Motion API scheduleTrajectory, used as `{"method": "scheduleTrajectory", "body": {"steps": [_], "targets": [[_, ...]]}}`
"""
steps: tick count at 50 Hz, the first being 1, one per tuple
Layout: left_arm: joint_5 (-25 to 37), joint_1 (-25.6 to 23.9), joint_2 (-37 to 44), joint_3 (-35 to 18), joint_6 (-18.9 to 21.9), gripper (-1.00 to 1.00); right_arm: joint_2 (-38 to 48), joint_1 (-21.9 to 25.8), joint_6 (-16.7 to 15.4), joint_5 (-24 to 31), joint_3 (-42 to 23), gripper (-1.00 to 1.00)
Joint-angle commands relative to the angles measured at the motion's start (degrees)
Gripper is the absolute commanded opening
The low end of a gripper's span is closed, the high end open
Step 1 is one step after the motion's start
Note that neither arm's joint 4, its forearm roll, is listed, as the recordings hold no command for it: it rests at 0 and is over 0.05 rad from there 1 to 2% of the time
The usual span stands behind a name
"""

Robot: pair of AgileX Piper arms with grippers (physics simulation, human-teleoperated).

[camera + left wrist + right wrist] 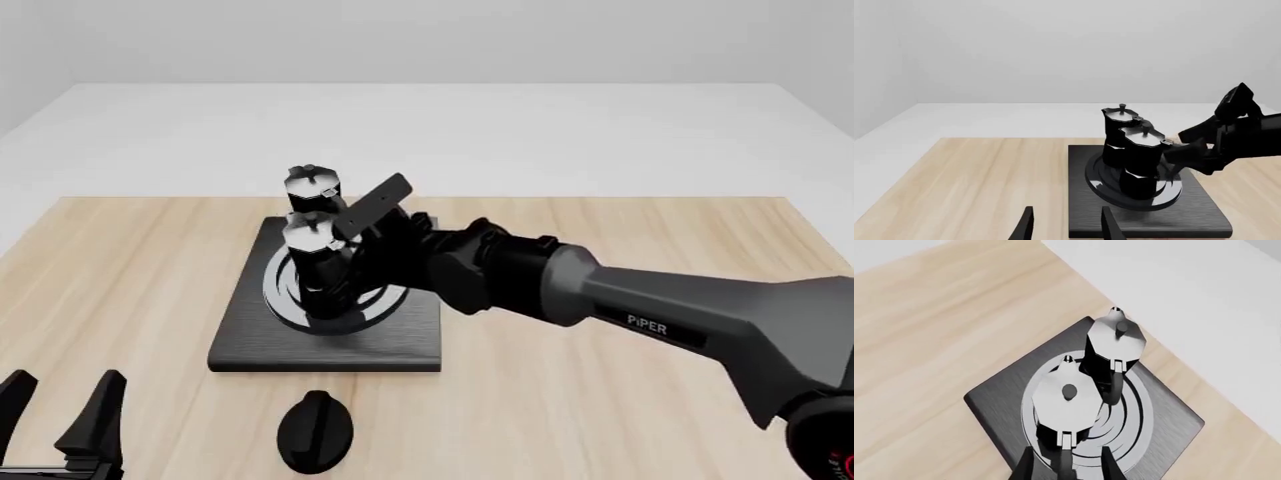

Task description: Put both moka pots on the stove.

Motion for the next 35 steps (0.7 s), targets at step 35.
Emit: {"method": "scheduleTrajectory", "body": {"steps": [35], "targets": [[0.0,0.0,0.0,0.0,0.0,1.0,-14.45,1.59,-2.45,11.95,-2.84,1.0]]}}
